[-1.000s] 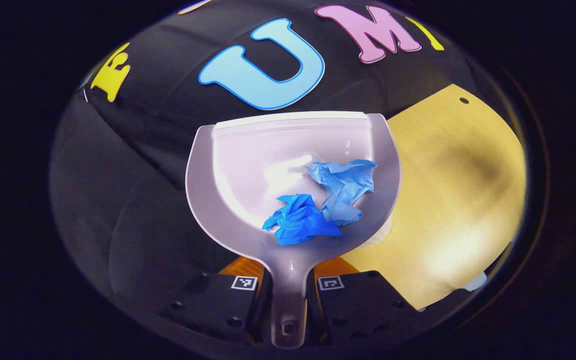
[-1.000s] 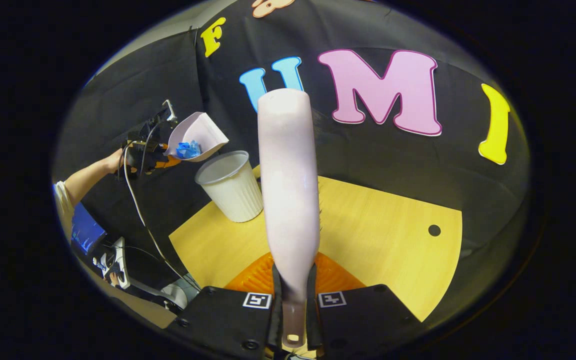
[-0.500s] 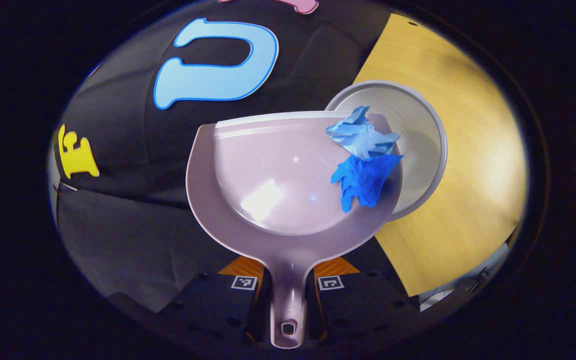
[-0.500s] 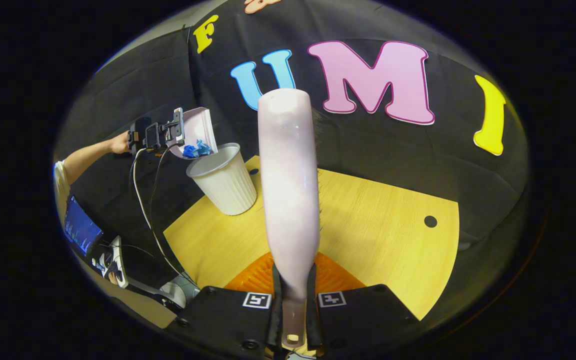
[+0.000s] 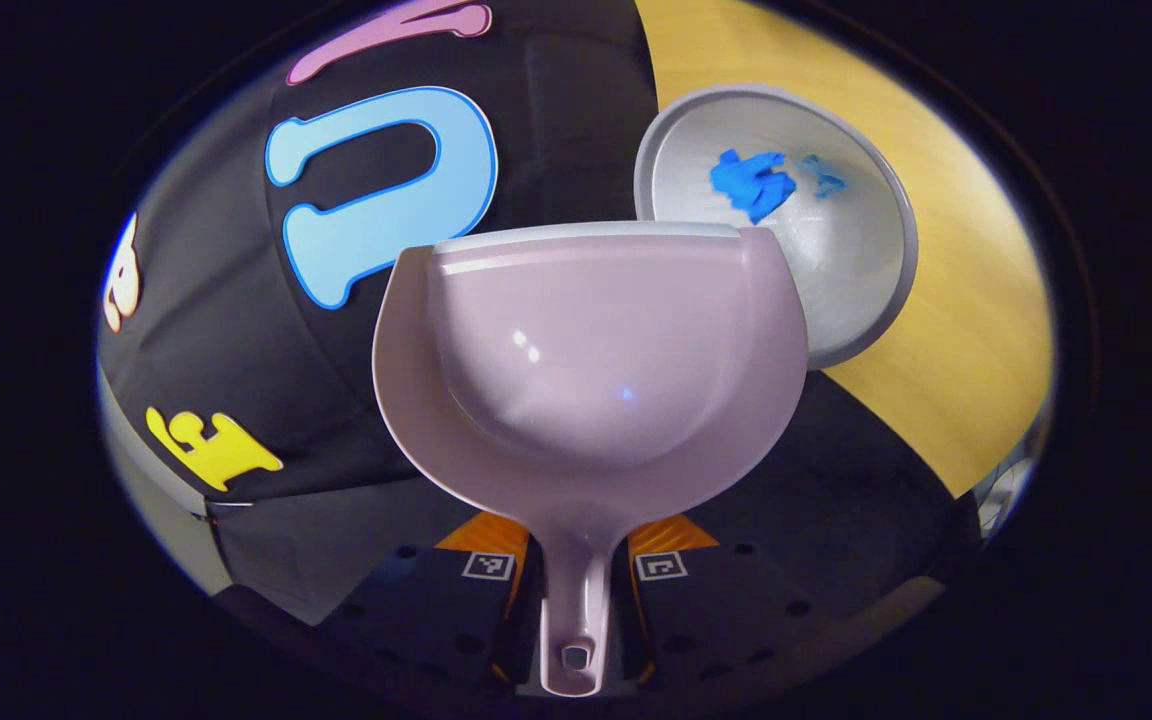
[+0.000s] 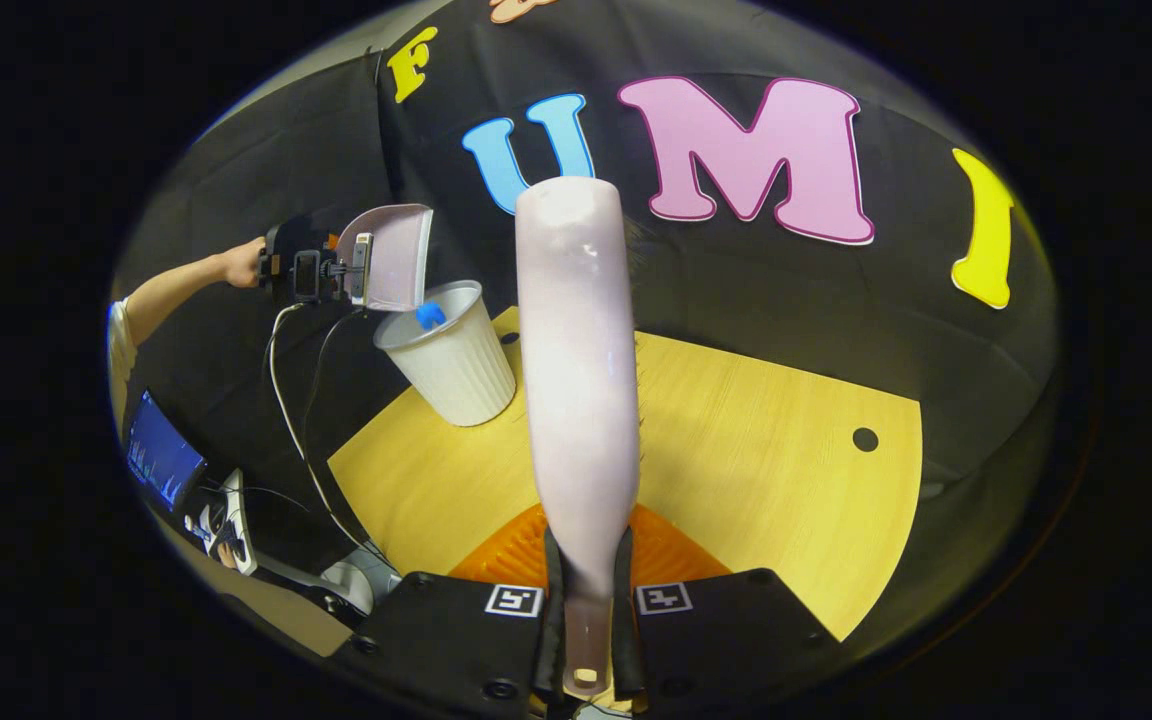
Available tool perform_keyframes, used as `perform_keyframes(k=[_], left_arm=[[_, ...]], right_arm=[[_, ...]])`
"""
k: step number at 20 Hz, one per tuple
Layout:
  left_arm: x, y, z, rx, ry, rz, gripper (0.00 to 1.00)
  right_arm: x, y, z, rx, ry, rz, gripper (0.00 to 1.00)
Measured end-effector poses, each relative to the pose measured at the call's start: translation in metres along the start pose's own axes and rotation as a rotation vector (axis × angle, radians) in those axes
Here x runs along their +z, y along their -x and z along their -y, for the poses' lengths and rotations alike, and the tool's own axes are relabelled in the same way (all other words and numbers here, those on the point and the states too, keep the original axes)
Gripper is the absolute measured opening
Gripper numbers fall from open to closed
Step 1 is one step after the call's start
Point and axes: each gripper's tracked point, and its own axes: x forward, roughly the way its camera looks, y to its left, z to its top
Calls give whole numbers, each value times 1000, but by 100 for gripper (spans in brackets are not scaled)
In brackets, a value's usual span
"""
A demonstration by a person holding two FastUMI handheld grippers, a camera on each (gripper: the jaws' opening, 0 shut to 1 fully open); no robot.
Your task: Pick up the small broom and dustpan from the desktop, sweep the trash into the dustpan with the broom, and then empty the trash into the garbage bin.
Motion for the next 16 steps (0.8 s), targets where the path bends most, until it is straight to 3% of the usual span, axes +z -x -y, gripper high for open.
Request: perform_keyframes(k=[2, 7, 12, 16], left_arm=[[0, -1, -3, 22, 3, 8, 28], [10, 0, -3, 0, 155, 65, 28], [20, 0, 4, -79, 414, 135, 27], [47, 14, 10, -150, 690, 225, 28]], right_arm=[[-1, 2, 0, -1, -1, 1, 20], [3, 5, 3, -16, -15, 22, 20], [4, 12, -6, -11, -12, 35, 19], [10, 22, -13, -28, -13, 74, 20]])
